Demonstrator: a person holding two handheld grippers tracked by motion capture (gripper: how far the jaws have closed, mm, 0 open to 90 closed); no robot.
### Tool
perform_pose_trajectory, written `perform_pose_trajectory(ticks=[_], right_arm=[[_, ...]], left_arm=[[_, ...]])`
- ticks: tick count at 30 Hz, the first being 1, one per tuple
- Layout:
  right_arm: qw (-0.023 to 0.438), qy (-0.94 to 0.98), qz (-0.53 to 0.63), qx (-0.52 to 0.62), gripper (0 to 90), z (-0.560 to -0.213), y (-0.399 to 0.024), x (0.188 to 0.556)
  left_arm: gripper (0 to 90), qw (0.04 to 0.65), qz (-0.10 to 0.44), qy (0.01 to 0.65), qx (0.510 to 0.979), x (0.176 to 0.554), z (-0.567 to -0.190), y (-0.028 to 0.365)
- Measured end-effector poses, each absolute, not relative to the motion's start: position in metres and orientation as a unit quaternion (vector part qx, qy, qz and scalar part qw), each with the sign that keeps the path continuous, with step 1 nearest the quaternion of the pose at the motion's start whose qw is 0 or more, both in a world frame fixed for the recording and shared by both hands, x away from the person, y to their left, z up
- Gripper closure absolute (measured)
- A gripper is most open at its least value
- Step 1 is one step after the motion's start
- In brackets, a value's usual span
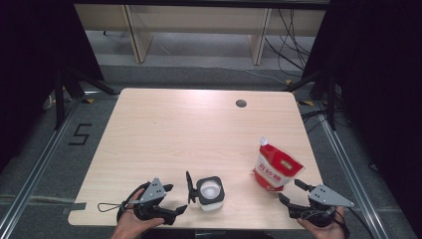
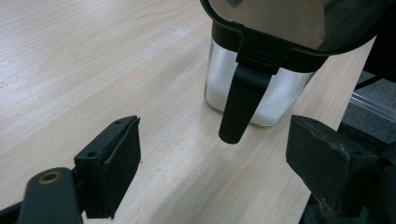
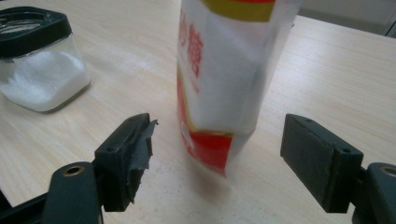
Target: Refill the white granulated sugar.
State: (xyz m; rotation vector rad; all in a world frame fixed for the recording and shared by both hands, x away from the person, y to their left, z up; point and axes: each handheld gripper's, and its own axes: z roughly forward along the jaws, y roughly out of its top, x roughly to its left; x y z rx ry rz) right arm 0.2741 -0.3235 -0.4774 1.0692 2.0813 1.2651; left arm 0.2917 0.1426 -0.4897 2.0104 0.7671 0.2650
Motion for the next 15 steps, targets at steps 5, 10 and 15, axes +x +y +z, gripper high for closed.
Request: perform_pose_trajectory(ticks=[5, 10, 15], right_arm=[[0.232, 0.767, 0.439, 0.406, 25.2, -0.479, -0.32, 0.267], [0.235, 0.77, 0.436, 0.402, 24.4, -0.48, -0.324, 0.264], [0.239, 0.775, 0.425, 0.403, 23.7, -0.48, -0.324, 0.259]], left_arm=[[18.8, 0.466, 0.109, 0.306, 0.823, 0.292, -0.487, 0.142], [19.8, 0.467, 0.105, 0.305, 0.824, 0.292, -0.485, 0.141], [21.2, 0.466, 0.11, 0.308, 0.822, 0.293, -0.483, 0.143]])
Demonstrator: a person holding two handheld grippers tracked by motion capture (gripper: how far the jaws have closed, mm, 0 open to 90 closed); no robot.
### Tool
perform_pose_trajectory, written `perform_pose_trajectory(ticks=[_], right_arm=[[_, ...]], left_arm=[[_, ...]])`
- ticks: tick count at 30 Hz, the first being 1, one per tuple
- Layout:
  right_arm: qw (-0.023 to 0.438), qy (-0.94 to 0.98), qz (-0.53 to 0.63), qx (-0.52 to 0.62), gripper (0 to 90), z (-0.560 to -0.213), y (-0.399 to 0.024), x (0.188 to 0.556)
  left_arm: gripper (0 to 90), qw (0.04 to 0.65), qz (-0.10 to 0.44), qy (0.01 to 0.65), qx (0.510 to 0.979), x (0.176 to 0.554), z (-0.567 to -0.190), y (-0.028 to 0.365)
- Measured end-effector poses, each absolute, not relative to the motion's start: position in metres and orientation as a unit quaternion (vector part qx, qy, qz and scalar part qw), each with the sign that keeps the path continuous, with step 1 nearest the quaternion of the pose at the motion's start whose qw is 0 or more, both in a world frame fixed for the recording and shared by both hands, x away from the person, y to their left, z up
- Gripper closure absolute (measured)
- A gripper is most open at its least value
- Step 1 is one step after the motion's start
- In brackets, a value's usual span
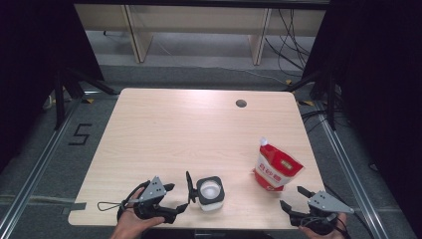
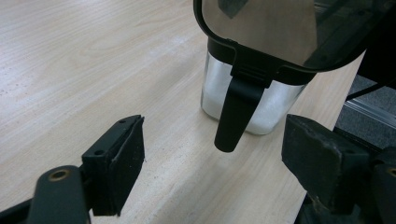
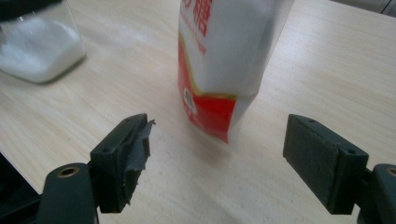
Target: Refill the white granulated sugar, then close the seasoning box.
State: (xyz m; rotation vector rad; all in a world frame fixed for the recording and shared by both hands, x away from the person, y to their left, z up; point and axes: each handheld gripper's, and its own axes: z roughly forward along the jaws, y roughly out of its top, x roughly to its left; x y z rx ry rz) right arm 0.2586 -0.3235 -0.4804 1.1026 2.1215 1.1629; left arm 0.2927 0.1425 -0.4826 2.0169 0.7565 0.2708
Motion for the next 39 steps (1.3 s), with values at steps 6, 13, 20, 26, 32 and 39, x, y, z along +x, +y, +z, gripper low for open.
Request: perform_pose_trajectory(ticks=[6, 13, 20, 26, 32, 39], right_arm=[[0.253, 0.786, 0.405, 0.392, 23.2, -0.483, -0.323, 0.256], [0.257, 0.803, 0.379, 0.382, 23.7, -0.484, -0.32, 0.252], [0.24, 0.813, 0.374, 0.377, 25.2, -0.485, -0.318, 0.252], [0.241, 0.807, 0.372, 0.391, 24.6, -0.485, -0.319, 0.251], [0.238, 0.81, 0.367, 0.39, 24.7, -0.484, -0.317, 0.251], [0.253, 0.814, 0.363, 0.376, 24.7, -0.485, -0.319, 0.253]], left_arm=[[25.8, 0.474, 0.11, 0.303, 0.819, 0.291, -0.478, 0.142], [38.8, 0.474, 0.119, 0.276, 0.828, 0.291, -0.471, 0.146], [64.1, 0.481, 0.123, 0.278, 0.822, 0.285, -0.467, 0.147], [81.0, 0.486, 0.139, 0.266, 0.821, 0.284, -0.461, 0.148], [87.8, 0.499, 0.14, 0.253, 0.817, 0.284, -0.453, 0.144], [88.6, 0.504, 0.146, 0.248, 0.815, 0.286, -0.444, 0.139]])
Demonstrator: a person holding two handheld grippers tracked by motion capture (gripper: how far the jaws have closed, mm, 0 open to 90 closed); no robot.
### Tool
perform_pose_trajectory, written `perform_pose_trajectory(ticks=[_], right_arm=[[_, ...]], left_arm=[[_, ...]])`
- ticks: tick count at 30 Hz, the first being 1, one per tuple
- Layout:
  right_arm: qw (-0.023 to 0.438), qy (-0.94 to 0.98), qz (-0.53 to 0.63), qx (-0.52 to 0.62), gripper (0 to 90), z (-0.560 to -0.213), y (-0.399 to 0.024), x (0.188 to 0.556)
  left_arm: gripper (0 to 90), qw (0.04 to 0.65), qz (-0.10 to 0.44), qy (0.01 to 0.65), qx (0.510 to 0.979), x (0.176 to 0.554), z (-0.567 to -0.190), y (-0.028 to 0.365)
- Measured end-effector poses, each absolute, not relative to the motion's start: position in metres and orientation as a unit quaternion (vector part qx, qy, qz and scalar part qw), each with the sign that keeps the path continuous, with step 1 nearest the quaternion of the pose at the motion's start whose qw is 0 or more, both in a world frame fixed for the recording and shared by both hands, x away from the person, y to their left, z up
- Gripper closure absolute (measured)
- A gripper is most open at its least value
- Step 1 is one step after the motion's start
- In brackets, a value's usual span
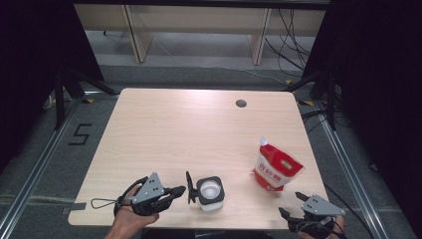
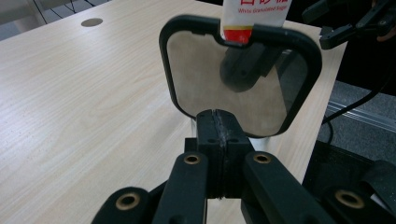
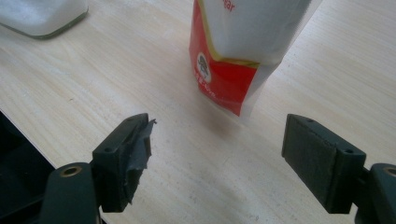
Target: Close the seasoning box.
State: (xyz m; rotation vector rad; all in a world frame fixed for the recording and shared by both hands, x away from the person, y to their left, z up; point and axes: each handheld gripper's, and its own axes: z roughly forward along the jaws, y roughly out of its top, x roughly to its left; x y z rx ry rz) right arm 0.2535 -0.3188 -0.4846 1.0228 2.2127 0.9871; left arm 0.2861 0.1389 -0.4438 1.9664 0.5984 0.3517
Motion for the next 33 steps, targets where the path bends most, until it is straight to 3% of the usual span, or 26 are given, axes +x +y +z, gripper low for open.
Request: perform_pose_trajectory(ticks=[33], right_arm=[[0.237, 0.813, 0.374, 0.379, 25.2, -0.485, -0.319, 0.254]], left_arm=[[88.2, 0.488, 0.174, 0.194, 0.833, 0.295, -0.416, 0.104]])
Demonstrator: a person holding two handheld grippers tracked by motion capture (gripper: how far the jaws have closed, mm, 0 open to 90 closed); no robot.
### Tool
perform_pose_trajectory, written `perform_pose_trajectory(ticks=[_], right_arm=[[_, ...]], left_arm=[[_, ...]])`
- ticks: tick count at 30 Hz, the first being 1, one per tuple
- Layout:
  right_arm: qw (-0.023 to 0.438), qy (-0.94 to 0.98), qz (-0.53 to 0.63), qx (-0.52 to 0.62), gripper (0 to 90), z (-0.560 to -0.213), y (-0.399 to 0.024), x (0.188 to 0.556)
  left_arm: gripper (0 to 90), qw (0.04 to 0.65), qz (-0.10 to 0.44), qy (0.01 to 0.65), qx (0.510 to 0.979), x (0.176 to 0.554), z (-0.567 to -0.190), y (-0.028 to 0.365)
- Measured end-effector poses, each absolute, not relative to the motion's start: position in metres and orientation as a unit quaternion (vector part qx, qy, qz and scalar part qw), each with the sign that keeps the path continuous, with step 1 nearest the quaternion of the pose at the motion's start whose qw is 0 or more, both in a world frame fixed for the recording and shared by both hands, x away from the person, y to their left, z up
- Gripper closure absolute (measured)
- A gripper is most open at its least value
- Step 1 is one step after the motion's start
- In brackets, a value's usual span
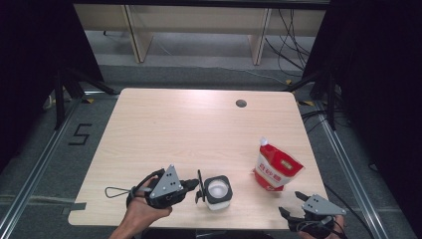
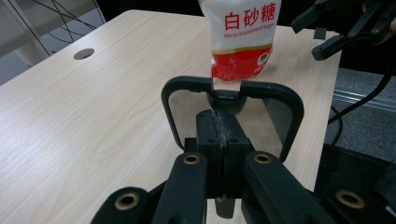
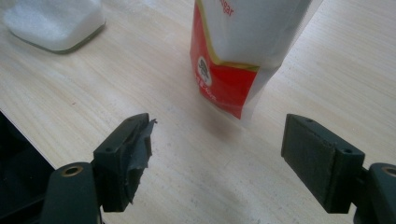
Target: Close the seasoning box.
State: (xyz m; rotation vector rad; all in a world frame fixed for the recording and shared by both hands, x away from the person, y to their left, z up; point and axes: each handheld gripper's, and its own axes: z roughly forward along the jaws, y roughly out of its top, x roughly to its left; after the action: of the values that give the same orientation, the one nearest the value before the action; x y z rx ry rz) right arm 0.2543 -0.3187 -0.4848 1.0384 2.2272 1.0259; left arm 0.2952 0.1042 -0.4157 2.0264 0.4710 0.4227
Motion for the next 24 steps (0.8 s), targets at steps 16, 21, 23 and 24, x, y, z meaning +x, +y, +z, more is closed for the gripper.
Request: perform_pose_trajectory(ticks=[16, 21, 23, 24], right_arm=[[0.244, 0.808, 0.375, 0.383, 25.2, -0.484, -0.318, 0.253], [0.244, 0.808, 0.375, 0.383, 25.2, -0.484, -0.318, 0.253], [0.243, 0.808, 0.375, 0.384, 25.2, -0.484, -0.318, 0.253], [0.243, 0.808, 0.375, 0.384, 25.2, -0.484, -0.318, 0.253]], left_arm=[[88.1, 0.474, 0.156, 0.177, 0.848, 0.304, -0.423, 0.075], [88.1, 0.47, 0.148, 0.178, 0.852, 0.305, -0.428, 0.068], [88.1, 0.466, 0.146, 0.175, 0.855, 0.307, -0.431, 0.065], [88.1, 0.463, 0.145, 0.174, 0.857, 0.307, -0.433, 0.065]])
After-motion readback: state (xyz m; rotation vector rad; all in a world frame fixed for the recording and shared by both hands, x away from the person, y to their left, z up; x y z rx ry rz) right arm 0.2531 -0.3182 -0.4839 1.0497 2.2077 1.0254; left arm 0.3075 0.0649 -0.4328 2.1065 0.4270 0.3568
